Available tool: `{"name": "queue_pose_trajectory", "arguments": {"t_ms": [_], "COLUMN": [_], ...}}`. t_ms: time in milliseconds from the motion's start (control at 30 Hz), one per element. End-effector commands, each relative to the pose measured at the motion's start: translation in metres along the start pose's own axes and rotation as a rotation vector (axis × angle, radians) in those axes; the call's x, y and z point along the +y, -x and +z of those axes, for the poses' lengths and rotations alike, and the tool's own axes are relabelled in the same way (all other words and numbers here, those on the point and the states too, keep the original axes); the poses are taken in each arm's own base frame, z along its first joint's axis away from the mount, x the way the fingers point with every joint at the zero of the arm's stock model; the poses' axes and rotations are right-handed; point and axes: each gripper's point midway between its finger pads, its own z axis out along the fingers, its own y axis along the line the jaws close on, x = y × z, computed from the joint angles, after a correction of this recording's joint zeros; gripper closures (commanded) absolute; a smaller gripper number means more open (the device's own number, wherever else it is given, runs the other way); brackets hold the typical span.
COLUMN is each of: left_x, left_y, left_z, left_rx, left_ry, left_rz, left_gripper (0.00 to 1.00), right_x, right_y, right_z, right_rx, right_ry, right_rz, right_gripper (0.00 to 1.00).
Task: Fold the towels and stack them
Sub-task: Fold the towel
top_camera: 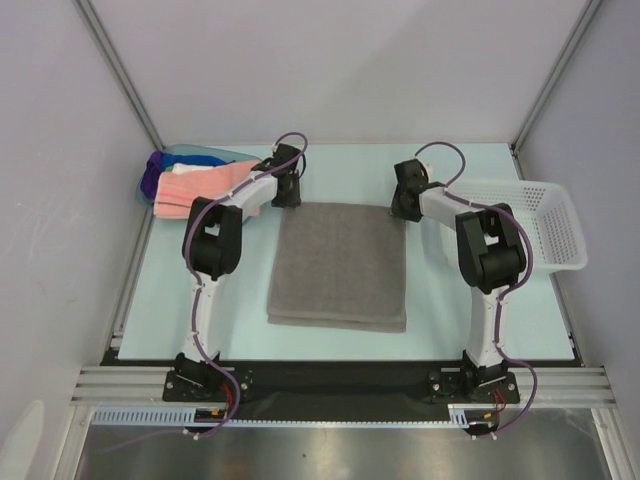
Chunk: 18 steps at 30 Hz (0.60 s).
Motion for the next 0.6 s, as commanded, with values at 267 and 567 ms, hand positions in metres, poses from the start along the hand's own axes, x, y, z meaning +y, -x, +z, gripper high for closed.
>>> {"name": "queue_pose_trajectory", "arguments": {"t_ms": [267,567], "left_x": [-0.018,-0.027], "left_y": [0.020,0.067], "left_z": [0.005,-0.033], "left_rx": [-0.058,-0.231], "left_ry": [-0.083,-0.152], "left_rz": [-0.005,-0.017], "left_gripper": [0.90,1.00], "right_x": [0.004,0.004], "right_y": [0.021,0.047], "right_z": [0.015,0.006], "right_rx": [-0.036,-0.099], "right_ry": [0.008,0.032], "right_rz": [-0.015,-0.018], "right_gripper": [0.75,0.99]}}
